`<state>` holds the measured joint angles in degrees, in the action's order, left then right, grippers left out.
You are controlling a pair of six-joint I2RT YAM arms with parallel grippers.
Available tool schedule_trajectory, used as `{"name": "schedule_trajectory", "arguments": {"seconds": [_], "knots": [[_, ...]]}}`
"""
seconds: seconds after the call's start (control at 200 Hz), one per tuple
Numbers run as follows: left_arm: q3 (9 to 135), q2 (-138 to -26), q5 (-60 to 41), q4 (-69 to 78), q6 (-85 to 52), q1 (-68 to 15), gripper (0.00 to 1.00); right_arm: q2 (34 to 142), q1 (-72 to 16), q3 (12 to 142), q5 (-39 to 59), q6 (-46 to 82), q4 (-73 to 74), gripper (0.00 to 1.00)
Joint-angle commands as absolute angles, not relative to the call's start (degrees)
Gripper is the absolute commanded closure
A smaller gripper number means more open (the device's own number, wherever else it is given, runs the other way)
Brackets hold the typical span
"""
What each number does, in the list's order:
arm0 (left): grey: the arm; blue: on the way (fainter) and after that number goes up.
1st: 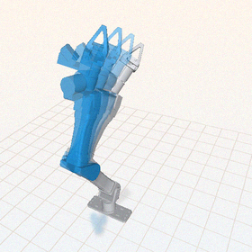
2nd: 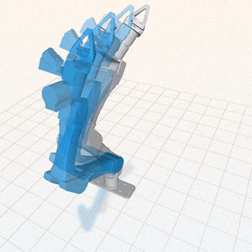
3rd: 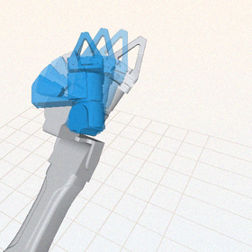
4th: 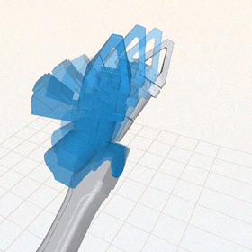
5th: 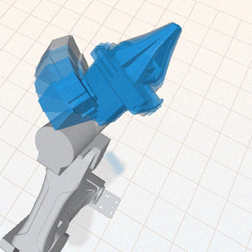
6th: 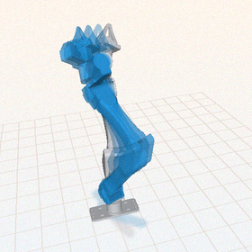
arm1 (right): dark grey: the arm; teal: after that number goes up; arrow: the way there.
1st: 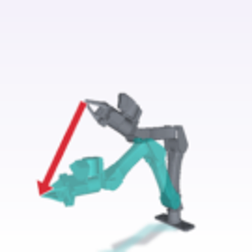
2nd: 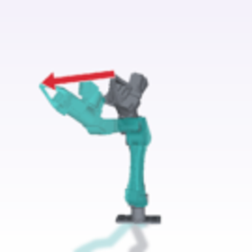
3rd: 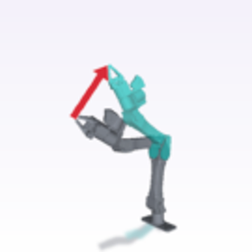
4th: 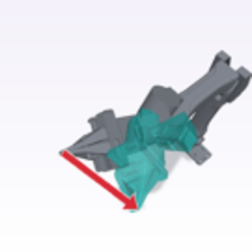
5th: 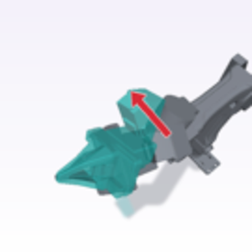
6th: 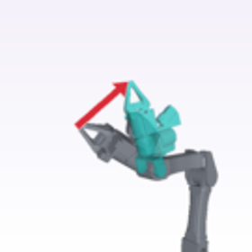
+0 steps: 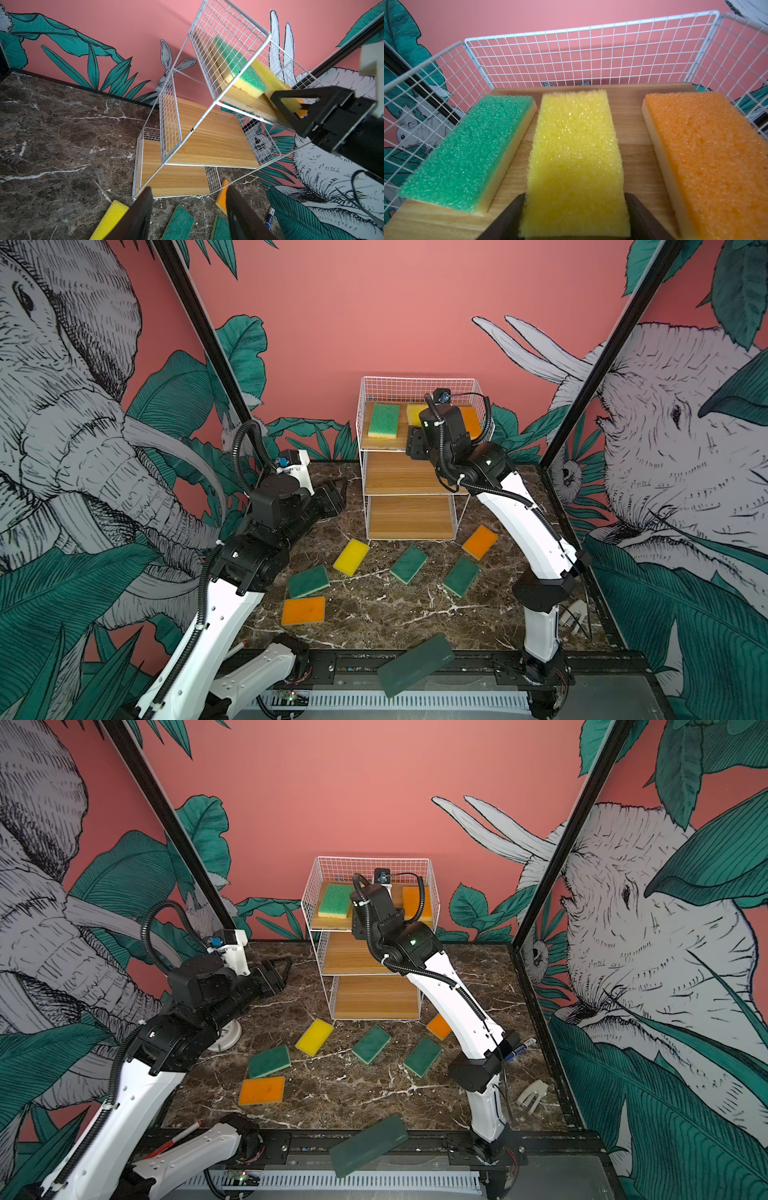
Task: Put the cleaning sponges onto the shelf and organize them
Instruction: 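Lower the yellow sponge onto the top tier between green and orange sponges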
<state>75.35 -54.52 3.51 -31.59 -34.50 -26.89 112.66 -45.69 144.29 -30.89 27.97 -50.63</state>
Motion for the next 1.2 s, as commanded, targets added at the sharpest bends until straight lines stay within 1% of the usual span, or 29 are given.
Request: {"name": "schedule_trajectory", "arguments": {"seconds": [0.0,0.58,0.67,0.875,0.98,1.195], "knots": [[74.27,-53.7,4.39,-31.54,-34.36,-26.81,0.42,112.76,-45.43,143.26,-30.55,27.75,-49.01,0.28],[73.55,-52.92,4.69,-31.55,-34.54,-26.81,0.42,112.24,-45.41,142.21,-31.65,28.01,-48.3,0.25],[73.78,-52.69,5.0,-31.72,-34.41,-26.81,0.41,111.9,-45.41,141.94,-30.86,28.39,-48.14,0.23],[73.77,-52.78,4.79,-31.67,-34.54,-26.81,0.42,109.83,-45.53,140.46,-29.36,28.2,-47.81,0.2],[73.81,-52.75,4.32,-31.55,-34.63,-26.81,0.42,108.61,-46.26,140.11,-31.25,28.28,-48.93,0.2],[74.1,-52.26,3.19,-31.38,-34.21,-26.8,0.42,105.46,-48.06,138.44,-31.12,28.04,-49.19,0.18]]}}
